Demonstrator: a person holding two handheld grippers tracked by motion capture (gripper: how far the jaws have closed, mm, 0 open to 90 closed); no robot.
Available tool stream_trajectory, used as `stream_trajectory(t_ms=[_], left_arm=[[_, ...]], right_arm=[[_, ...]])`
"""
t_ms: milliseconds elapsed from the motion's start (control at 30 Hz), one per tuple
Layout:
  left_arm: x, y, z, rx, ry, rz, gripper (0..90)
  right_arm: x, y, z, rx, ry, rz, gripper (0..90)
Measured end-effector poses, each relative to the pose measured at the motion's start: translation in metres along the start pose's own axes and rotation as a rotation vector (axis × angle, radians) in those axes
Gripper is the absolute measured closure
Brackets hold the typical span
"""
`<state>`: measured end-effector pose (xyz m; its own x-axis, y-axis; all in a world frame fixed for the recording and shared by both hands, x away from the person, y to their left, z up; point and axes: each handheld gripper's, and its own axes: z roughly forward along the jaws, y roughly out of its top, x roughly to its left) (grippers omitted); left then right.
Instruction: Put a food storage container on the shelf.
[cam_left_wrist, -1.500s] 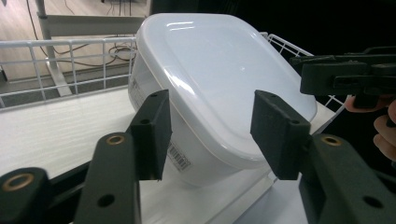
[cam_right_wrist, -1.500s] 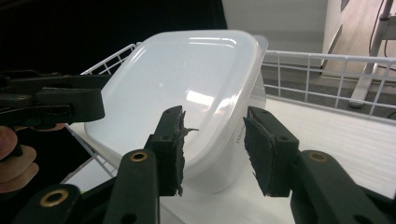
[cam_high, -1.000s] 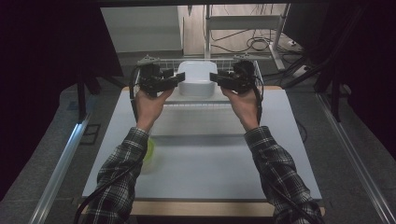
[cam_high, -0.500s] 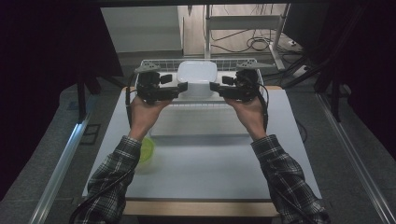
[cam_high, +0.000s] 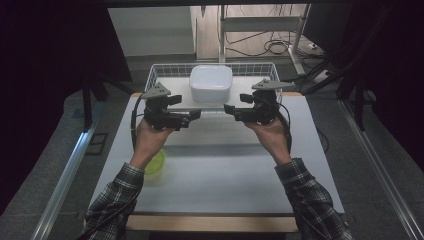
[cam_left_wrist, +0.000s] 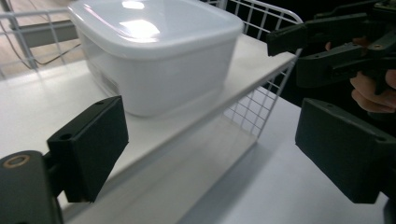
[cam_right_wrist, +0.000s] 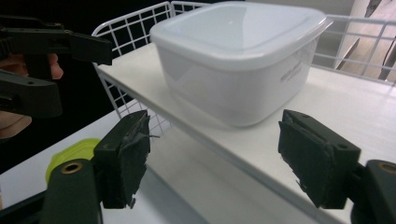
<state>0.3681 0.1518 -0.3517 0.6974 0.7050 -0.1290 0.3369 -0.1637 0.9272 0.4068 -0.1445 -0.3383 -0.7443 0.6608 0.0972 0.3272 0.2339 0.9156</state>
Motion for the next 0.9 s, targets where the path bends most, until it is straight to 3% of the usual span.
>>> stream_trajectory(t_ms=[300,467,800,900], left_arm=[[-0.017,-0.025,-0.007,0.006,-0.006,0.066,5.7],[-0.026,-0.038,-0.013,0.011,-0.007,0.125,6.7],[-0.038,-0.068,-0.018,0.026,-0.042,0.155,6.9],[-0.041,-0.076,-0.021,0.034,-0.027,0.148,6.8]], right_arm=[[0.011,-0.02,-0.013,0.006,0.04,-0.018,17.7],[0.017,-0.031,-0.017,0.013,0.045,-0.024,12.1],[0.03,-0.061,-0.022,0.064,0.045,-0.081,5.6],[0.031,-0.069,-0.024,0.074,0.042,-0.1,3.9]])
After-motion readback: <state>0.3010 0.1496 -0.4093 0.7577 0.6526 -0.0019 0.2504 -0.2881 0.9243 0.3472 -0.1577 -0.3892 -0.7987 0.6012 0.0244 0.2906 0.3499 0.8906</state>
